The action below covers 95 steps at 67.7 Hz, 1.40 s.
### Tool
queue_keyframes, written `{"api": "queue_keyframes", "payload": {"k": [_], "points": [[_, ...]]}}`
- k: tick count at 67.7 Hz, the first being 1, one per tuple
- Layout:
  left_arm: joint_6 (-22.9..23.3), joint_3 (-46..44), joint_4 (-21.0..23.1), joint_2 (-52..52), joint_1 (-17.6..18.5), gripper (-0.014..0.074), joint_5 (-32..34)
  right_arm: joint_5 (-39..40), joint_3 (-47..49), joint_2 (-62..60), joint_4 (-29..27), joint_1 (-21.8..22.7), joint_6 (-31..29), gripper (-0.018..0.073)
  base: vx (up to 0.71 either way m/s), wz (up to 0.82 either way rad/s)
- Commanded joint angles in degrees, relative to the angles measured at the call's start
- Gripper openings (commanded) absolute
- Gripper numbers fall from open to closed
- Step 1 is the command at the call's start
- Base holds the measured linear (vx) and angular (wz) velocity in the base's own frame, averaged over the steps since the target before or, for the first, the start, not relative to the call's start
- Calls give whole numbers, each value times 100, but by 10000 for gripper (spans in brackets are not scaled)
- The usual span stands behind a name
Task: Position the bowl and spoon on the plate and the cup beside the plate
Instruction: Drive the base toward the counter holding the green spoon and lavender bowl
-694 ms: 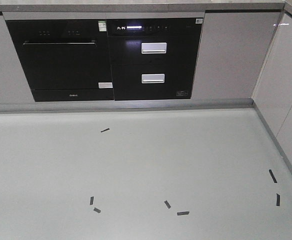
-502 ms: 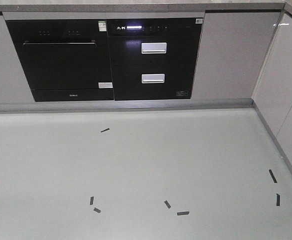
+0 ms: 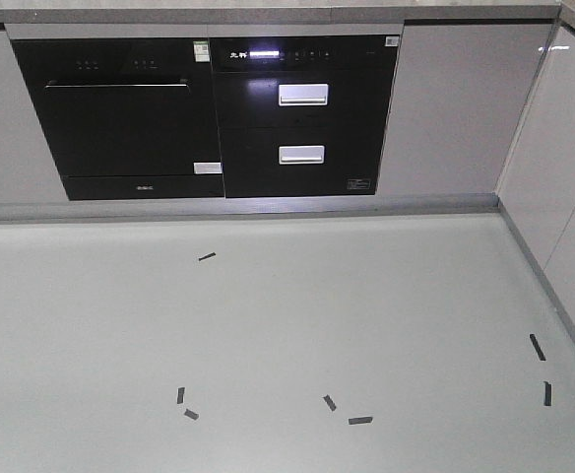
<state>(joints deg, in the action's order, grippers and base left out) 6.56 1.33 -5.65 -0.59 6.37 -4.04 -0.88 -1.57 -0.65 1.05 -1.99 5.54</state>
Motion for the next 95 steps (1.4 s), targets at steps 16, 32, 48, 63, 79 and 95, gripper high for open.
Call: {"api": "queue_keyframes", "payload": {"k": [16,32,48,63,79,95], "points": [[36,-102,53,-81,0,-6,404,455,-54,-47,41,-10,-35,-11,0,0],[36,-102,53,-81,20,-6,404,455,-54,-47,41,-10,-35,-11,3,4],[36,-102,53,-81,20,-6,404,455,-54,-47,41,-10,-35,-11,8,7],[36,-102,53,-81,20,-6,404,455,-54,-47,41,-10,-35,-11,10,2],[36,-102,53,-81,20,-6,404,455,-54,-47,41,-10,-35,-11,10,-11],[36,-102,53,-81,20,-6,404,455,-54,-47,41,-10,-35,-11,14,-5]]}}
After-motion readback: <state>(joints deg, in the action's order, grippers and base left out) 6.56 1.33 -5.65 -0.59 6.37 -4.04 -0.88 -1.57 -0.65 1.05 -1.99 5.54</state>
